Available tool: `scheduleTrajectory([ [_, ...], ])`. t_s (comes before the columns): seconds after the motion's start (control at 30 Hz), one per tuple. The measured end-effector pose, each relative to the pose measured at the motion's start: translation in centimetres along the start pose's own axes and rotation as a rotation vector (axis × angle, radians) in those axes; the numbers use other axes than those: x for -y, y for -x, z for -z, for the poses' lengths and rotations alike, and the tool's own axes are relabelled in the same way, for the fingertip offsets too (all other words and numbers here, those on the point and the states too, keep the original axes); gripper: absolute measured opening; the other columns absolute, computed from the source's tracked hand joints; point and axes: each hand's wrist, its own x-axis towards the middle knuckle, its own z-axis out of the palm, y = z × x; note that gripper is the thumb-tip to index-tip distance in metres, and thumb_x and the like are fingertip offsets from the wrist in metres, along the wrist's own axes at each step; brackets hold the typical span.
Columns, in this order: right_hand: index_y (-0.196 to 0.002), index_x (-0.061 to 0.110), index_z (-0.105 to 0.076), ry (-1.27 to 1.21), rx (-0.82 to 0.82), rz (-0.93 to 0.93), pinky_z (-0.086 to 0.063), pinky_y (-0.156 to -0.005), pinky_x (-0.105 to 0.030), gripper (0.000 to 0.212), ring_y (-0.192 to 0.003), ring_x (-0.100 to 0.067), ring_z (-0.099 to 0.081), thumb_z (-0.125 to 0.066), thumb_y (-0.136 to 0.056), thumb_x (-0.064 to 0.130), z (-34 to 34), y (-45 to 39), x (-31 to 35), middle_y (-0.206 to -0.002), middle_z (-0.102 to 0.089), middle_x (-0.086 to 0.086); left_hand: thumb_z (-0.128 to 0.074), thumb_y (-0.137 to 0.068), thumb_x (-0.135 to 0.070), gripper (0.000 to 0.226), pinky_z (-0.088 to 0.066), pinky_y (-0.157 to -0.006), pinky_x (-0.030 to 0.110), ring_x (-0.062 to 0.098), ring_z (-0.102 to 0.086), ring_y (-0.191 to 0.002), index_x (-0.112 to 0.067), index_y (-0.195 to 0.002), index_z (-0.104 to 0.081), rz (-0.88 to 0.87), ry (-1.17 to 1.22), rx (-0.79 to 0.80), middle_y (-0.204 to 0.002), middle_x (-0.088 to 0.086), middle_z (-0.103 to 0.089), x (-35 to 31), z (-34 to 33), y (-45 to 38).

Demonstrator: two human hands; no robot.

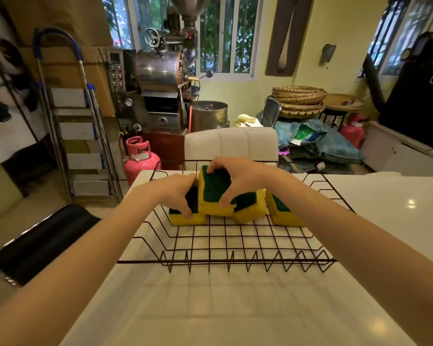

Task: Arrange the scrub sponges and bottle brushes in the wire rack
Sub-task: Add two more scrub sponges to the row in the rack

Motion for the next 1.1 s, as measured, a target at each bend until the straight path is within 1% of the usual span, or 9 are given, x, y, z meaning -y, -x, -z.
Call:
scheduleTrajectory([
  [0.1, -0.128, 0.021, -0.041, -0.067, 0.008, 0.01, -0.044, -0.097, -0.035, 0.072, -0.119, -0.021, -0.043, -0.079, -0.066, 0.024, 0.0, 0.1, -0.3, -0.134, -0.044, -0.003, -0.077, -0.066, -0.026, 0.071, -0.044, -0.082, 0.031, 0.024, -0.051, -0.104, -0.012, -0.124, -0.037, 0.007, -0.009, 0.008, -0.121, 0.009, -0.054, 0.0, -0.1, -0.1],
  [0.17, -0.128, 0.021, -0.041, -0.066, 0.033, 0.005, -0.043, -0.095, -0.033, 0.073, -0.116, -0.017, -0.043, -0.079, -0.066, 0.023, 0.2, 0.3, -0.8, -0.134, -0.044, -0.003, -0.077, -0.067, -0.025, 0.072, -0.044, -0.083, 0.032, 0.023, -0.05, -0.101, -0.013, -0.126, -0.036, 0.01, -0.005, 0.014, -0.122, 0.009, -0.053, 0.0, -0.1, -0.2],
  [0.27, -0.129, 0.022, -0.039, -0.036, 0.036, -0.02, -0.043, -0.096, -0.035, 0.074, -0.12, -0.021, -0.043, -0.079, -0.066, 0.024, 0.1, 0.3, -1.3, -0.135, -0.043, -0.002, -0.076, -0.068, -0.023, 0.074, -0.042, -0.08, 0.03, 0.018, -0.044, -0.095, -0.014, -0.129, -0.034, 0.014, 0.014, 0.03, -0.124, 0.009, -0.051, 0.0, -0.1, -0.2],
  [0.4, -0.129, 0.022, -0.038, -0.064, 0.014, -0.031, -0.043, -0.095, -0.034, 0.075, -0.121, -0.022, -0.043, -0.079, -0.066, 0.024, -0.3, 0.0, -1.6, -0.135, -0.043, -0.003, -0.076, -0.069, -0.022, 0.074, -0.04, -0.079, 0.028, 0.016, -0.043, -0.095, -0.015, -0.129, -0.034, 0.011, 0.015, 0.032, -0.125, 0.009, -0.05, -0.1, 0.0, -0.2],
  [0.57, -0.129, 0.023, -0.038, -0.104, 0.017, -0.043, -0.045, -0.1, -0.04, 0.078, -0.122, -0.024, -0.043, -0.08, -0.064, 0.023, -0.6, -0.2, -1.7, -0.136, -0.044, -0.004, -0.076, -0.069, -0.023, 0.074, -0.041, -0.078, 0.029, 0.017, -0.043, -0.094, -0.014, -0.129, -0.033, 0.02, -0.004, 0.042, -0.124, 0.009, -0.05, -0.1, 0.2, -0.2],
  [0.67, -0.13, 0.024, -0.037, -0.081, 0.031, -0.058, -0.047, -0.098, -0.04, 0.079, -0.121, -0.025, -0.044, -0.08, -0.063, 0.023, -0.8, 0.0, -2.1, -0.135, -0.044, -0.004, -0.076, -0.069, -0.023, 0.074, -0.042, -0.08, 0.03, 0.018, -0.045, -0.095, -0.015, -0.129, -0.033, 0.032, -0.014, 0.048, -0.124, 0.009, -0.05, -0.2, 0.2, -0.3],
  [0.77, -0.13, 0.022, -0.038, -0.004, 0.044, -0.066, -0.048, -0.094, -0.039, 0.078, -0.118, -0.025, -0.046, -0.079, -0.064, 0.023, -1.0, -0.1, -1.9, -0.131, -0.046, -0.006, -0.076, -0.069, -0.022, 0.074, -0.044, -0.081, 0.03, 0.018, -0.045, -0.096, -0.015, -0.129, -0.033, 0.042, 0.006, 0.045, -0.125, 0.01, -0.049, -0.1, 0.2, -0.4],
  [0.93, -0.129, 0.019, -0.038, 0.055, 0.058, -0.052, -0.046, -0.081, -0.03, 0.077, -0.102, -0.018, -0.044, -0.078, -0.064, 0.021, -1.9, -0.8, -1.3, -0.127, -0.048, -0.008, -0.076, -0.068, -0.021, 0.072, -0.047, -0.084, 0.031, 0.018, -0.047, -0.098, -0.015, -0.127, -0.036, 0.023, 0.028, 0.036, -0.124, 0.009, -0.05, 0.0, 0.1, -0.3],
  [1.1, -0.131, 0.019, -0.038, 0.053, 0.077, -0.058, -0.044, -0.083, -0.03, 0.077, -0.102, -0.018, -0.043, -0.078, -0.065, 0.022, -2.0, -1.1, -1.4, -0.128, -0.047, -0.008, -0.077, -0.067, -0.02, 0.07, -0.047, -0.085, 0.033, 0.021, -0.049, -0.102, -0.016, -0.125, -0.037, 0.002, 0.053, 0.034, -0.122, 0.008, -0.05, 0.1, 0.0, -0.4],
])
